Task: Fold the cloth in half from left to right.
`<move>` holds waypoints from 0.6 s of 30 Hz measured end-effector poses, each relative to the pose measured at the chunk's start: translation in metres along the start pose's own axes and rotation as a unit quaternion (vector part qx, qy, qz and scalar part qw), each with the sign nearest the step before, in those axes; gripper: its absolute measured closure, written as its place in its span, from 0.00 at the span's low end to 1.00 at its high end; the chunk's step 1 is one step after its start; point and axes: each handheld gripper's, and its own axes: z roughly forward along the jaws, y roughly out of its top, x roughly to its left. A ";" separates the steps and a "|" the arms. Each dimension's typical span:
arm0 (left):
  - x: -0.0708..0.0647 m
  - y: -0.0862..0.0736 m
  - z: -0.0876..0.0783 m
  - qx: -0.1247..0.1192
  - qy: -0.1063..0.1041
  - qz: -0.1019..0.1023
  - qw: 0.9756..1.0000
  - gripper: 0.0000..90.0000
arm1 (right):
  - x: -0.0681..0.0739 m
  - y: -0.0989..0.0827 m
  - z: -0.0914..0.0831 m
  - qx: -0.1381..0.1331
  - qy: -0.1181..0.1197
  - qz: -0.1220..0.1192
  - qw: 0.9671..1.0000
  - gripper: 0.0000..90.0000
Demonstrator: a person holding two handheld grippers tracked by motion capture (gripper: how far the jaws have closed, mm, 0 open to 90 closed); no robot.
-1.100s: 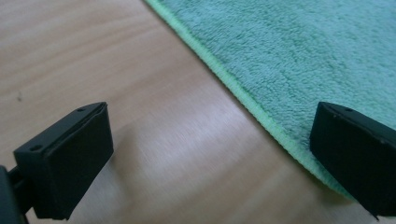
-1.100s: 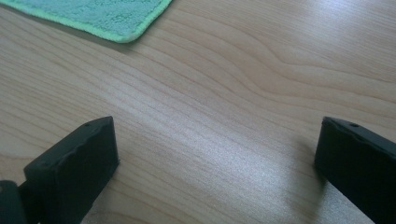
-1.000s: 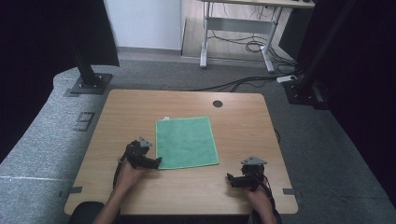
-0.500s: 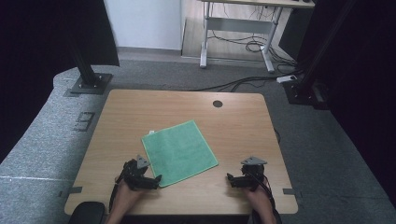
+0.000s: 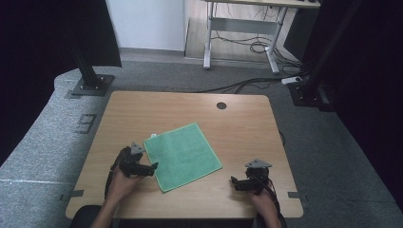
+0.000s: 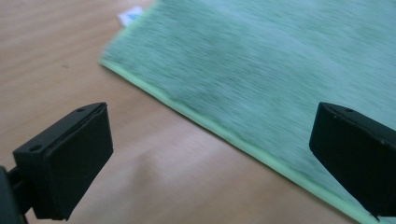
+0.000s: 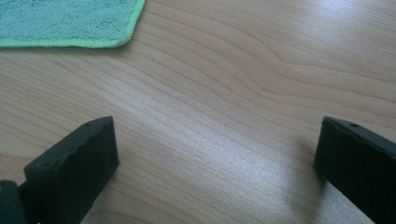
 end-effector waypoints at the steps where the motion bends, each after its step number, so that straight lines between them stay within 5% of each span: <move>1: 0.005 0.002 0.003 -0.001 0.002 -0.005 1.000 0.00 | 0.000 0.000 0.000 0.000 0.000 0.000 1.000 0.00; 10: 0.045 0.017 0.026 -0.001 0.012 -0.052 0.999 0.00 | 0.000 0.000 0.000 0.000 0.000 0.000 1.000 0.00; 18: 0.065 0.026 0.042 0.003 0.033 -0.072 0.997 0.01 | 0.000 0.000 0.000 0.000 0.000 0.000 1.000 0.00</move>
